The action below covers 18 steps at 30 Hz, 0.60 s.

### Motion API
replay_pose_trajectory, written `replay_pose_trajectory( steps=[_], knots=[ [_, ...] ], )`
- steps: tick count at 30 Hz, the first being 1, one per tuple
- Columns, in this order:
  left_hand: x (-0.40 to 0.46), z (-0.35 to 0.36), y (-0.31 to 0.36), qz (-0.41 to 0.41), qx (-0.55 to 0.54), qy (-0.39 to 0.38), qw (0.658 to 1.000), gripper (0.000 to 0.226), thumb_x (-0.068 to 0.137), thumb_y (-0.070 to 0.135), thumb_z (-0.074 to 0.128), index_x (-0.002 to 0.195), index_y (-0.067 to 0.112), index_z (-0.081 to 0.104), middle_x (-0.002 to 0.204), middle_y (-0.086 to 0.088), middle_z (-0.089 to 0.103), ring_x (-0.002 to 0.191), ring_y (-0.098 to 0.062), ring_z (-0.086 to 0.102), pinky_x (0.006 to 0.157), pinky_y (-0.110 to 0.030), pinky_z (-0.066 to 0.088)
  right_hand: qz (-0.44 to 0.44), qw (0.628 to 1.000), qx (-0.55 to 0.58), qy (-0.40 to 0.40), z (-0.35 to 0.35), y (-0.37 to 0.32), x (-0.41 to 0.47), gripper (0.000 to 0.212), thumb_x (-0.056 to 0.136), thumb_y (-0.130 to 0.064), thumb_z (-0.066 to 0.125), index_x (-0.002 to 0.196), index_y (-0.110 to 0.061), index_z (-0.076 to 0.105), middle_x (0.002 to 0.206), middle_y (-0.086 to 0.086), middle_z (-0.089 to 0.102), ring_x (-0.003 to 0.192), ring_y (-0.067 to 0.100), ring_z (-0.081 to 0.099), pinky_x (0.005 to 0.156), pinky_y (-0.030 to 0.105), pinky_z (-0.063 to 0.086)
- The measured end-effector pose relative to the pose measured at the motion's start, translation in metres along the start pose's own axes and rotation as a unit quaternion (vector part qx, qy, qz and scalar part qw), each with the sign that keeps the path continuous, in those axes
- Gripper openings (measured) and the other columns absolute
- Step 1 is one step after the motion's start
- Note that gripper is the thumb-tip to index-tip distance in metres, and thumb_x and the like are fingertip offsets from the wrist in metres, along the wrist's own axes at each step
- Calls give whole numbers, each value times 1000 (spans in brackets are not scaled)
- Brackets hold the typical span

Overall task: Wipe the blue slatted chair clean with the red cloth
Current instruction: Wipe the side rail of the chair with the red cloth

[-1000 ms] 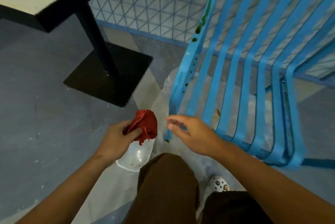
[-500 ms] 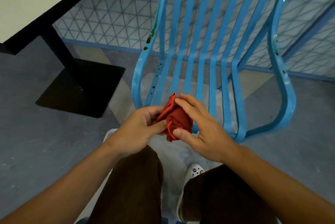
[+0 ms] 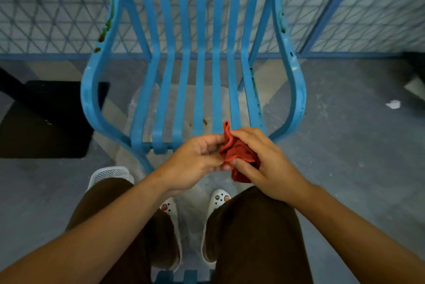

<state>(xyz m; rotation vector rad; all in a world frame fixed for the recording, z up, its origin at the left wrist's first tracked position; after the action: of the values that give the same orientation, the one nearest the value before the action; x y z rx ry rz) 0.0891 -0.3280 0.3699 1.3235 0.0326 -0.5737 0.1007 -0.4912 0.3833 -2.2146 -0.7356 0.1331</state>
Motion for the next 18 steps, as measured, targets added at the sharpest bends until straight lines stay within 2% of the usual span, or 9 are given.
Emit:
replay_pose_trajectory(
  steps=[3, 8, 11, 15, 18],
  knots=[
    [21, 20, -7, -25, 29, -24, 999, 50, 89, -21, 54, 126, 10, 64, 120, -8, 73, 105, -22, 70, 89, -31, 57, 19, 1000, -14, 17, -20, 25, -17, 55, 95, -37, 66, 146, -19, 51, 127, -7, 55, 116, 9, 57, 99, 29, 50],
    [51, 37, -11, -26, 110, -30, 993, 46, 91, -14, 59, 127, 14, 64, 122, -3, 72, 102, -21, 73, 86, -31, 60, 41, 995, -61, 63, -51, 58, -34, 46, 93, -36, 67, 136, -19, 60, 113, -5, 61, 102, 10, 61, 89, 32, 52],
    [75, 45, -6, -13, 155, -27, 987, 40, 94, -6, 61, 126, 16, 64, 119, 1, 73, 100, -18, 73, 84, -28, 59, 76, 987, -85, 114, -74, 75, -42, 39, 91, -34, 69, 128, -23, 65, 108, -8, 62, 96, 6, 60, 87, 23, 50],
    [114, 53, 9, 27, 201, 14, 979, 26, 97, 8, 64, 121, 16, 67, 114, -1, 74, 95, -15, 73, 83, -29, 59, 117, 971, -120, 171, -102, 93, -42, 34, 95, -46, 63, 119, -23, 69, 100, -9, 61, 88, 3, 56, 82, 5, 39],
    [148, 60, 25, 54, 202, 31, 977, 16, 99, 19, 64, 114, 21, 68, 112, -4, 74, 93, -16, 74, 80, -28, 59, 126, 959, -130, 219, -121, 101, -31, 29, 98, -43, 62, 108, -18, 71, 94, -5, 60, 83, 3, 52, 76, 5, 36]
  ],
)
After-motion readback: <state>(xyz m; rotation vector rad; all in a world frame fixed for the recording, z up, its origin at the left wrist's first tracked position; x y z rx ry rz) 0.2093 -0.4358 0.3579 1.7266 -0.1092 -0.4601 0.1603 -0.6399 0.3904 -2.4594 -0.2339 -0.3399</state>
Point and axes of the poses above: each hand's wrist, its own x-axis towards the middle knuckle, its own z-axis out of the palm, y = z × x, the point moved 5 cm from there along x, towards the middle knuckle
